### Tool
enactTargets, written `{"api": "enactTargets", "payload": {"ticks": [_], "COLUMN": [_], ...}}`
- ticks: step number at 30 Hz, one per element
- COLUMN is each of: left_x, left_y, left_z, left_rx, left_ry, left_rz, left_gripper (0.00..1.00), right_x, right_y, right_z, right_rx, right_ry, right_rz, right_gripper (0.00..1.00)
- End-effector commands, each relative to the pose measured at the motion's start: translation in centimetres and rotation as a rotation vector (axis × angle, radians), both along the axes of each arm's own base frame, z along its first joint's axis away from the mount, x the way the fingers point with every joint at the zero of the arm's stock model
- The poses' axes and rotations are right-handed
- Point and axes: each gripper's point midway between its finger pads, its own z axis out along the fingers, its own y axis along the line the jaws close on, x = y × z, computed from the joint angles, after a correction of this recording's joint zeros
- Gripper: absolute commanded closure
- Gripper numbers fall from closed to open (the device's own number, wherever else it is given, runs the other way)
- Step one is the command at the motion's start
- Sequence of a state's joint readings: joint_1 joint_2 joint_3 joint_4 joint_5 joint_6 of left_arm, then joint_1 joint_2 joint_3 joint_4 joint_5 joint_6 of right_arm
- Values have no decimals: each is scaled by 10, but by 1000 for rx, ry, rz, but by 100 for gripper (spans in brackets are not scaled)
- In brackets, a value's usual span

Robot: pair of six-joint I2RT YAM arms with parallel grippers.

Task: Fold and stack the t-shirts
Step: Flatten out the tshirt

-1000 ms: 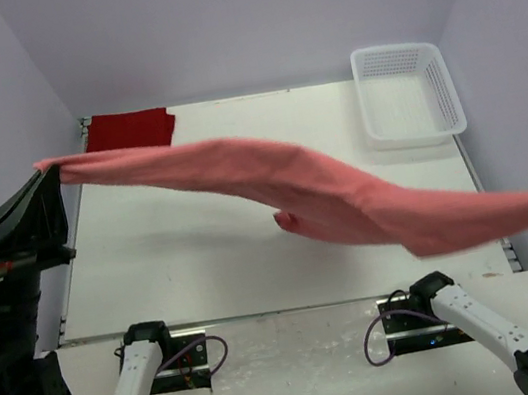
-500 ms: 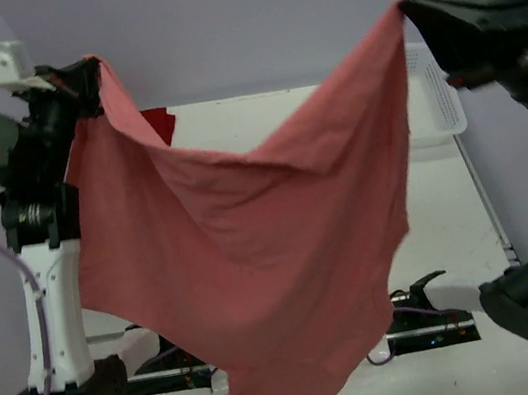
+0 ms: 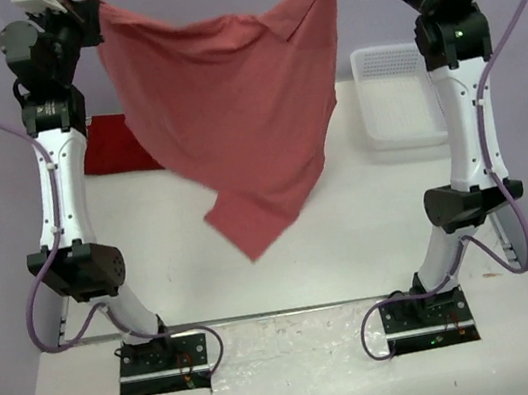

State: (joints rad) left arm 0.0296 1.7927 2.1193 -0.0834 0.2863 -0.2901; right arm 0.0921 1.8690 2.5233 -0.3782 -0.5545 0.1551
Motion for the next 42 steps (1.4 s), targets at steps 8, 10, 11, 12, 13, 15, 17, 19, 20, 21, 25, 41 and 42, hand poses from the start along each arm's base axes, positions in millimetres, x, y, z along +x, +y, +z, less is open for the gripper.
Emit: {"api": "enactTargets", "payload": {"ticks": [8, 10, 11, 12, 13, 15, 17, 19, 20, 21, 25, 41, 42], "left_x": [-94, -78, -76, -76, -79, -95, -115, -142, -156, -177, -231, -300, -301], "left_y": [15, 17, 15, 13, 11, -1, 3, 14, 21, 30, 37, 30, 32], "left_z": [45, -38, -71, -101, -162, -239, -290, -323, -334, -357, -358, -374, -377], "left_rx": [10, -36, -78, -113, -156, -219, -215, -165, -145, -107, -104, -296, -294], "left_ry": [-130, 83, 175, 250, 385, 574, 733, 836, 882, 955, 981, 1060, 1065], "left_rz": [11, 21, 10, 5, 6, -34, 26, 97, 144, 192, 263, 357, 371], "left_gripper": [100, 100, 100, 100, 100, 100, 100, 100, 100, 100, 100, 100, 100], "right_x": [-112, -96, -96, -100, -107, -124, -150, -171, -189, -205, -251, -290, -290], "right_y": [-15, -11, -1, 4, 1, 15, 15, 3, 7, -7, -26, -43, -44], "right_z": [49, -28, -54, -82, -137, -185, -257, -308, -320, -312, -337, -381, -381], "right_rx": [59, 93, 113, 140, 169, 226, 203, 194, 167, 197, 260, 242, 239], "right_ry": [-34, 218, 263, 331, 456, 593, 750, 868, 890, 844, 910, 1002, 1005], "right_rz": [21, 24, 47, 44, -28, -47, -146, -279, -274, -329, -391, -431, -442], "right_gripper": [100, 100, 100, 100, 100, 100, 100, 100, 100, 100, 100, 100, 100]}}
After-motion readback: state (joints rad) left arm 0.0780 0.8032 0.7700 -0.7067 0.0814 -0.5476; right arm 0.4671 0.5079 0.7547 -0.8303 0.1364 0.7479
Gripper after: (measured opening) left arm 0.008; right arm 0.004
